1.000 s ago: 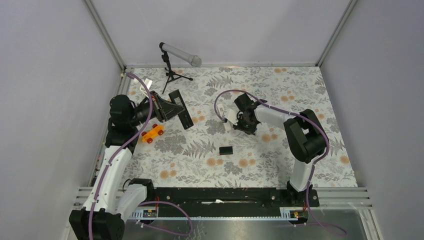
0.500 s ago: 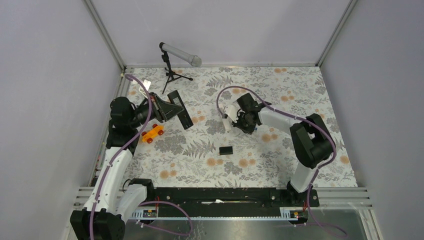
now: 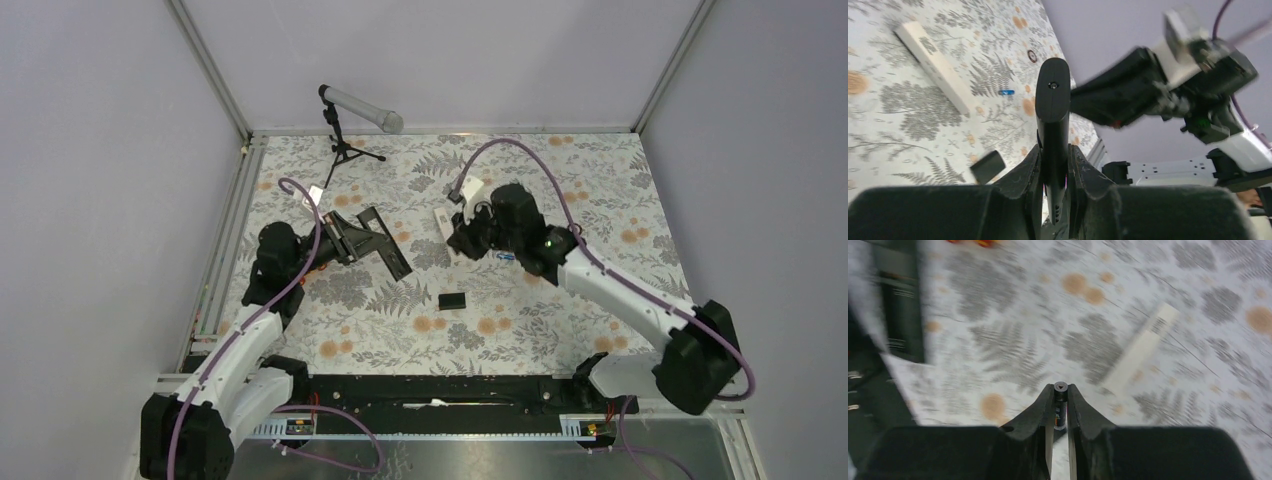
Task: Load the batteries into the remote control
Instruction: Pick up the battery from the center of the board, then load the battery into the remote control.
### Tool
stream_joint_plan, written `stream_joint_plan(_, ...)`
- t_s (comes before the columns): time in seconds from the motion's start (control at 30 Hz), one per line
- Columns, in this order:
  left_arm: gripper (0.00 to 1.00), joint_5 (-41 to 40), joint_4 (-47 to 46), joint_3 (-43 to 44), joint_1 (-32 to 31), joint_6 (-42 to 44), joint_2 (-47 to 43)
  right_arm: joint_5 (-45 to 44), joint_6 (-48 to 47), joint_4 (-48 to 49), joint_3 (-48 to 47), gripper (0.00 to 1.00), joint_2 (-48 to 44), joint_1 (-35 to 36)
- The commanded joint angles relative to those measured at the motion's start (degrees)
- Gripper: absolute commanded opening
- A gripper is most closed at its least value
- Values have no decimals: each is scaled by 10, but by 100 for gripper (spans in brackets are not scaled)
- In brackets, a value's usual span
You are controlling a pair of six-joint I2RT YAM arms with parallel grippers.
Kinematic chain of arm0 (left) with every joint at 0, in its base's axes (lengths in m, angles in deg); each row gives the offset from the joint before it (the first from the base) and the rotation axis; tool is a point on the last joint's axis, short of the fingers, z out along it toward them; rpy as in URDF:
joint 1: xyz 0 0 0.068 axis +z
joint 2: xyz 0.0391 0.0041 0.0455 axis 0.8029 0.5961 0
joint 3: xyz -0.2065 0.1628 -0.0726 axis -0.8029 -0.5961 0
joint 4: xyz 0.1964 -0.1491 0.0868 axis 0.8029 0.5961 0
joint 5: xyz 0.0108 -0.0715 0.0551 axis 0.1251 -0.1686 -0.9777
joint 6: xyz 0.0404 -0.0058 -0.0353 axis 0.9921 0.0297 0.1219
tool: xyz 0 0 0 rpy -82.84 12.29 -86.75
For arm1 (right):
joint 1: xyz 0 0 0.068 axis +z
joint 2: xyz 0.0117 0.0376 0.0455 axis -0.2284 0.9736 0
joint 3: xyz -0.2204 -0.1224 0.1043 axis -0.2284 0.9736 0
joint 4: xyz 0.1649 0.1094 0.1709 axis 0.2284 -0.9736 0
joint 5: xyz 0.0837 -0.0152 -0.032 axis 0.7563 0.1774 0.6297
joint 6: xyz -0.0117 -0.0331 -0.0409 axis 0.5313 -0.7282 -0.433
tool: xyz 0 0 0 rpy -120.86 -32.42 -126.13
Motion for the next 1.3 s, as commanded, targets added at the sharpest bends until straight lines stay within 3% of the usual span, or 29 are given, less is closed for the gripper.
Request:
stream_joint_plan(0.0,0,-55,-145,-24,-44,-92,15,35,135,181,65,11,-100,109)
stream_joint_plan(0.13,0,-82,-207,-50,-72,-132,30,-1,216,235,67,10,-134,163)
stream_joint_plan(0.33,0,-118,-201,-67,-83,-127,11,-42,212,201,32,10,-146,194)
stream_joint_plan(0.6,0,-70,-248,-58,-94,-121,9,-59,223,207,23,10,-109,221)
stream_joint_plan(1.27,0,-22,-230,-42,-94,-120,-1,-97,150,166,-1,13,-77,223)
